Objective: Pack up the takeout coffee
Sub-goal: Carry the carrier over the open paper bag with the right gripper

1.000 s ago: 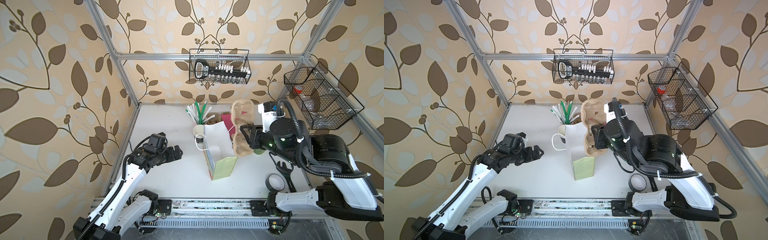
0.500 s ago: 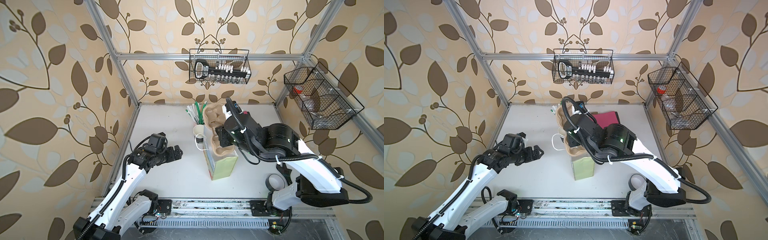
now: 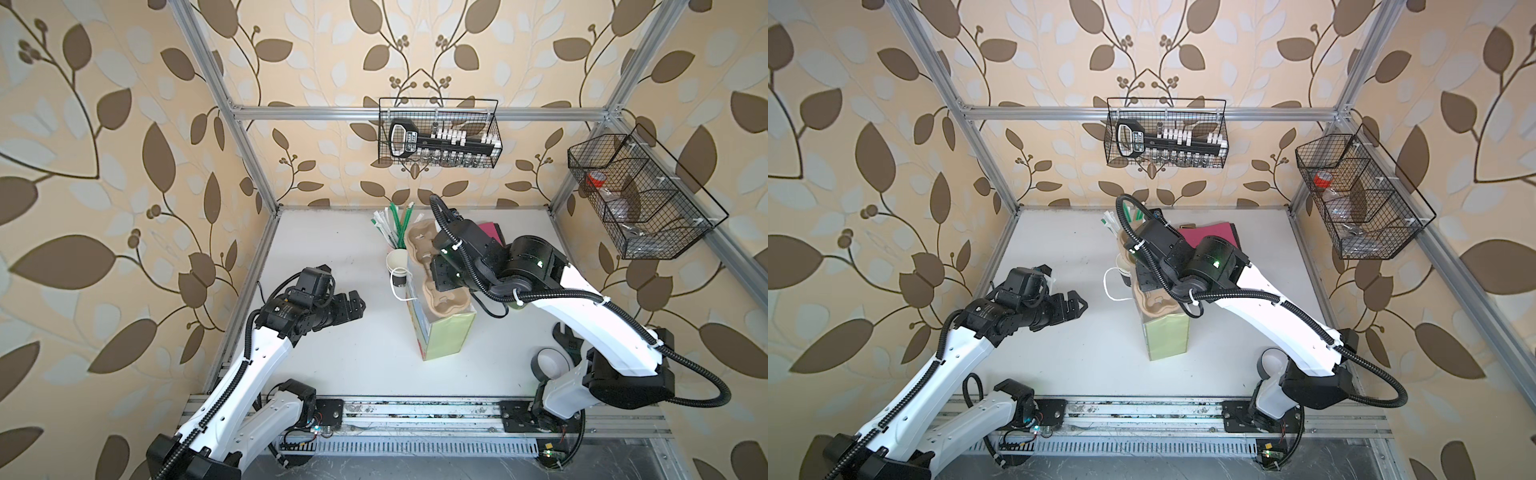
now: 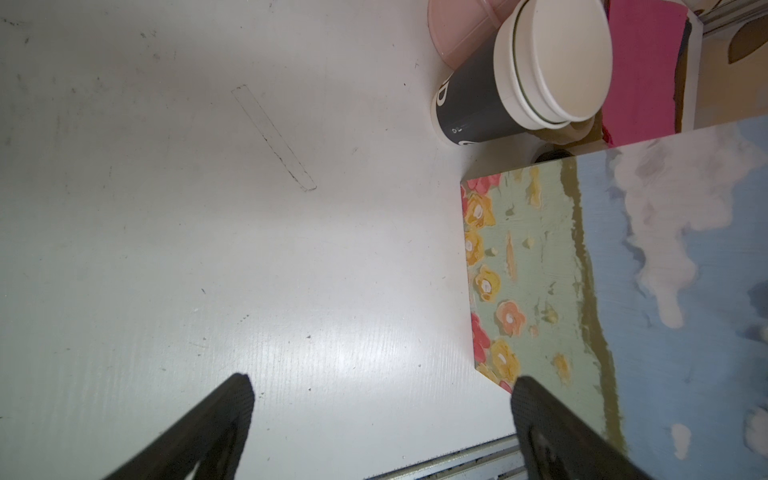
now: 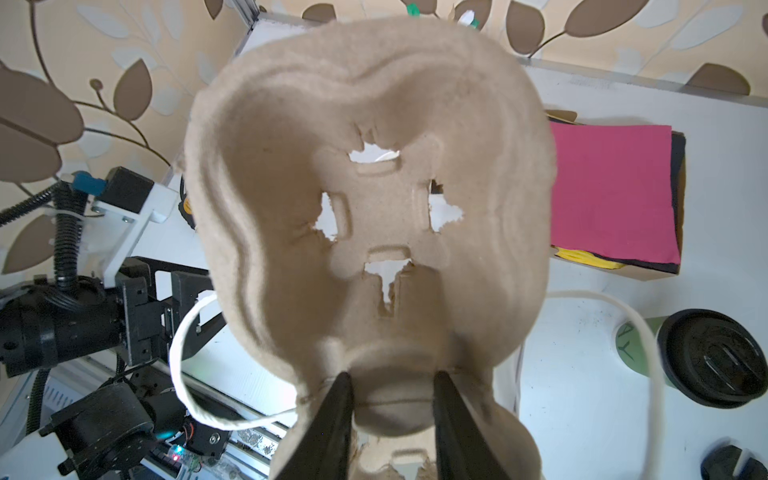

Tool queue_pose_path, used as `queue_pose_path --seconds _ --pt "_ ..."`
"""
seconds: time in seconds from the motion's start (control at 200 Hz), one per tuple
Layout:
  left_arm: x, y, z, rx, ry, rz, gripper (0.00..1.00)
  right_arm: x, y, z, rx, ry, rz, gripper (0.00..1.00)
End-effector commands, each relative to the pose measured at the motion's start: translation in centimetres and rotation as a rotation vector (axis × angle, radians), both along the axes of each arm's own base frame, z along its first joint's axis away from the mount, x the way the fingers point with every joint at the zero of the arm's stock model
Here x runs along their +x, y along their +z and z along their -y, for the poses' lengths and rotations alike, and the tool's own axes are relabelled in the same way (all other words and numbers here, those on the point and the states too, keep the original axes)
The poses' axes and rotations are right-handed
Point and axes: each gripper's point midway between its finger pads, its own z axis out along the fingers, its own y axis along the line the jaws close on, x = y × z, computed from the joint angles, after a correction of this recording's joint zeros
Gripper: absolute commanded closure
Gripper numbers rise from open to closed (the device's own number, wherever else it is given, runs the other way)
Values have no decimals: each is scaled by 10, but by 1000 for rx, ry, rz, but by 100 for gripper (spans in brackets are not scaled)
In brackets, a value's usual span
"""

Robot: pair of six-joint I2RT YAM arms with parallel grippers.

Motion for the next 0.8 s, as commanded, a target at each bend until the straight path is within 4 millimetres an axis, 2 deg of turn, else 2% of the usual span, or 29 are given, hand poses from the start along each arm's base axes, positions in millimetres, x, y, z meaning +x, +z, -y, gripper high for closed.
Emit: queue_pose_path --seconds 0.0,0.545,0.795 --pt "-1 3 1 13 -20 15 1 -2 -18 3 -59 17 -57 68" --pt "-1 3 0 15 -18 15 1 9 -51 2 -112 14 -132 70" --pt "0 3 0 17 -16 19 1 13 -35 -4 -51 21 -113 70"
